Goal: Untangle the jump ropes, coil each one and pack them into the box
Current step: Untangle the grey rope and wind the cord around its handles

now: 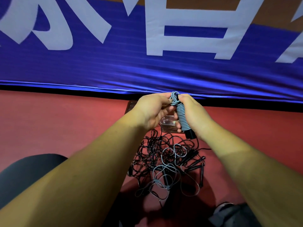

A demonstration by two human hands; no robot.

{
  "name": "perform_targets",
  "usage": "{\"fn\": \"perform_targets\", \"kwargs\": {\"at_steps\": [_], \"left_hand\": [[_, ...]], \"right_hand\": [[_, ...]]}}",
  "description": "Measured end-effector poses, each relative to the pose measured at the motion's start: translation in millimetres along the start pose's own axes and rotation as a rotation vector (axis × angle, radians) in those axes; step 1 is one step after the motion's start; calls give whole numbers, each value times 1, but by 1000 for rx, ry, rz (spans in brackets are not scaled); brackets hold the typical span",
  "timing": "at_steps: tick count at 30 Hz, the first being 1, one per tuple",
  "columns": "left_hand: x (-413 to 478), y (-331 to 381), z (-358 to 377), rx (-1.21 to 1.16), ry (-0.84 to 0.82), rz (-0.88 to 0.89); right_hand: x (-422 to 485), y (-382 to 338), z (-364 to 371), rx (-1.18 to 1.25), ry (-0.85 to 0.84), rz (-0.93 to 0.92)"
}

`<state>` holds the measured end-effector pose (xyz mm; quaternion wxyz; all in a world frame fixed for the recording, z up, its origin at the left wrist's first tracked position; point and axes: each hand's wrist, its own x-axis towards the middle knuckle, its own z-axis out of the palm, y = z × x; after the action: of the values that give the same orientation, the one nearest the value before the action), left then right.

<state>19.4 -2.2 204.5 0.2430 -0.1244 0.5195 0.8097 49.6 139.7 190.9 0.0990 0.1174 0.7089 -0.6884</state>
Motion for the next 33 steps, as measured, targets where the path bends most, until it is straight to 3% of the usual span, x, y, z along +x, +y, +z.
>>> {"fn": "perform_targets", "kwargs": {"at_steps": [5, 12, 16, 19, 24, 26, 33], "left_hand": [[2, -1, -4, 66, 137, 78], [1, -5, -13, 178, 151, 157], [4, -9, -17, 419, 170, 312], [1, -11, -13, 639, 196, 379], [-8, 1, -10, 727, 115, 448], [-10, 2, -11, 745, 53, 451], [-9, -5, -12, 756, 77, 455]], "right_hand": [[1, 4, -1, -17, -44, 8], [0, 8, -2, -67, -116, 42], [1, 10, -4, -117, -137, 64], [-2, 11, -8, -302, -140, 8], [0, 6, -11, -590, -103, -69], [2, 8, -13, -596, -127, -68], [3, 8, -19, -475, -156, -34]]}}
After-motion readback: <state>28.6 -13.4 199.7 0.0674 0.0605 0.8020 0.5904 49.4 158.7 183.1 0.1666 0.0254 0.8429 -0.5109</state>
